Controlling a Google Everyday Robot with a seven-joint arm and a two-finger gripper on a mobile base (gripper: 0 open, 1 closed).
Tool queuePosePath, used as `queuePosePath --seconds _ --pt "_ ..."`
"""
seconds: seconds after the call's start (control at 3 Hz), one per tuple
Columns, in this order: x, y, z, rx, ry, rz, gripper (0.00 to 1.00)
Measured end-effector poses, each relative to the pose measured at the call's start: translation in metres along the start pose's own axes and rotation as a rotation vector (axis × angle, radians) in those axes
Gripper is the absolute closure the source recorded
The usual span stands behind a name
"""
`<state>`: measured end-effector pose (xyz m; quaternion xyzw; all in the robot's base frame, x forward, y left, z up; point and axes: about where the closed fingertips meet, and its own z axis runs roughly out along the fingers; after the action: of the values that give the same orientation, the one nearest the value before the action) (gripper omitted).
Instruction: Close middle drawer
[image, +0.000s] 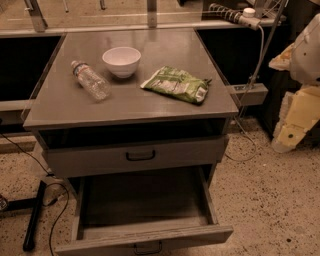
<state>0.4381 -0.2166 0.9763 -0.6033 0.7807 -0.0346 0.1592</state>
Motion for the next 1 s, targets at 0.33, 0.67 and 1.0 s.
queuePosePath --seconds 0.33,0.67,1.0 --pt "0.001 0.005 0.003 0.012 0.004 -0.014 0.00" --pt "0.006 0.023 0.017 0.017 -0.013 -0.038 0.00" --pt "0.019 0.054 0.057 -0.011 -0.055 -0.050 0.00"
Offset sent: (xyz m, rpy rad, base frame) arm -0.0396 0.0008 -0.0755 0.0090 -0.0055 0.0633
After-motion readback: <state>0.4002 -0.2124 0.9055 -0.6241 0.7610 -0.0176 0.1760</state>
